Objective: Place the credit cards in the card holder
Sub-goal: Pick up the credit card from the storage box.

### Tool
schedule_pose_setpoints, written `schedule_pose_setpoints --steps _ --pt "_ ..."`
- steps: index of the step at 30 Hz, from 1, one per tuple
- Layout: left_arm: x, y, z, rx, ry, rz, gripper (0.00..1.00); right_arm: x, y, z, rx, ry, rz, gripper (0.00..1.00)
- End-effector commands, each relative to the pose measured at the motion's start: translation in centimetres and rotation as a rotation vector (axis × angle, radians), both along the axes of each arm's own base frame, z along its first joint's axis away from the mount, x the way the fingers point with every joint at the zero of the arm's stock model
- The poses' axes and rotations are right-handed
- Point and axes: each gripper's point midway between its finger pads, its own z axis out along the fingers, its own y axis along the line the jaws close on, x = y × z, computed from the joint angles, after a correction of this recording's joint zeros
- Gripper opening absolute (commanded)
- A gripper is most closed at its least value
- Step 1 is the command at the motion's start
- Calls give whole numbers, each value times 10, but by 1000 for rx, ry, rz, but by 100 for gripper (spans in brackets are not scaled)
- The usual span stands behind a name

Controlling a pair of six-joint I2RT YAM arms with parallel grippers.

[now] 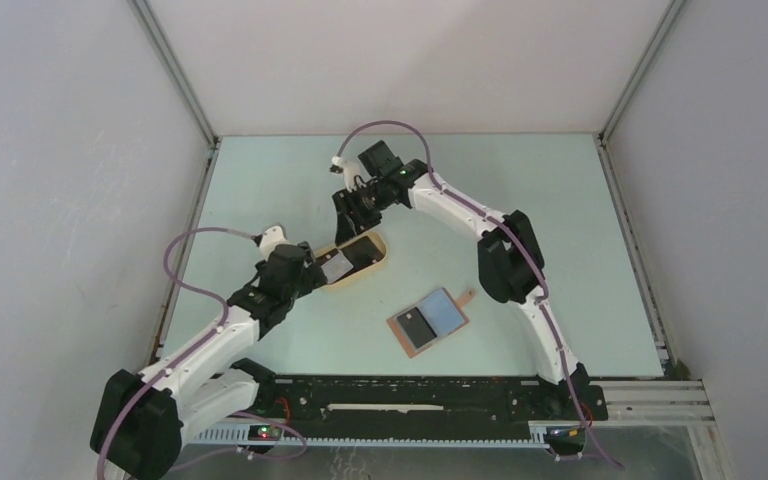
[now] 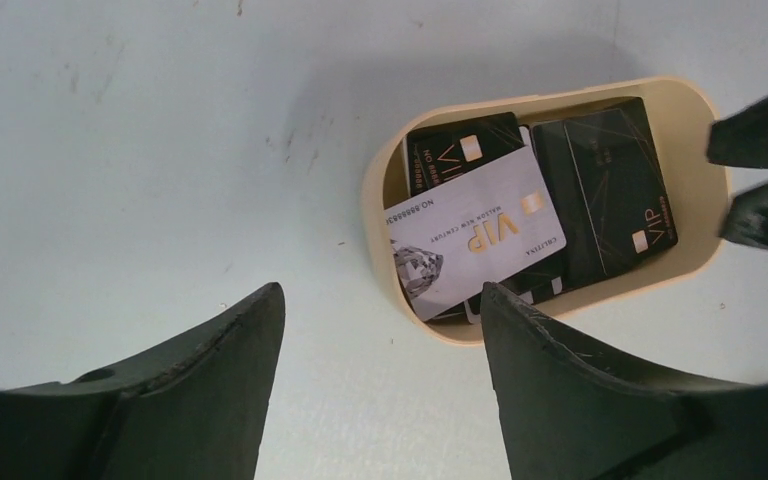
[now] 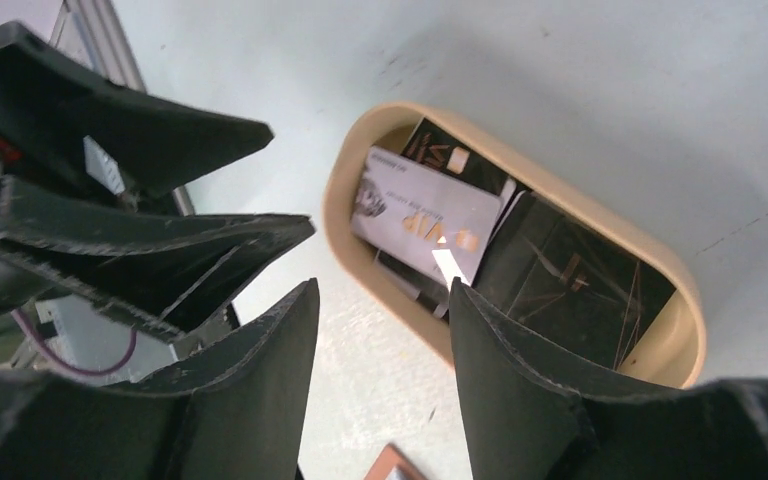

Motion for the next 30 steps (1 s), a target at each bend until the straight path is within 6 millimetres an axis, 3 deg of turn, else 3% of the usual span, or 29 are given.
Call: schedule_pose_setpoints --steps 1,9,19,30 --pt "10 -10 5 -123 -57 -26 76 12 14 0 -8 8 -57 60" --pt "11 -11 1 -150 -60 -38 67 8 22 -40 -58 75 -56 60" --pt "11 -12 -2 -156 -46 -42 58 2 21 -58 -85 129 -56 60" --pt "11 -11 -3 -156 -46 -39 57 -10 22 -70 -100 173 -31 59"
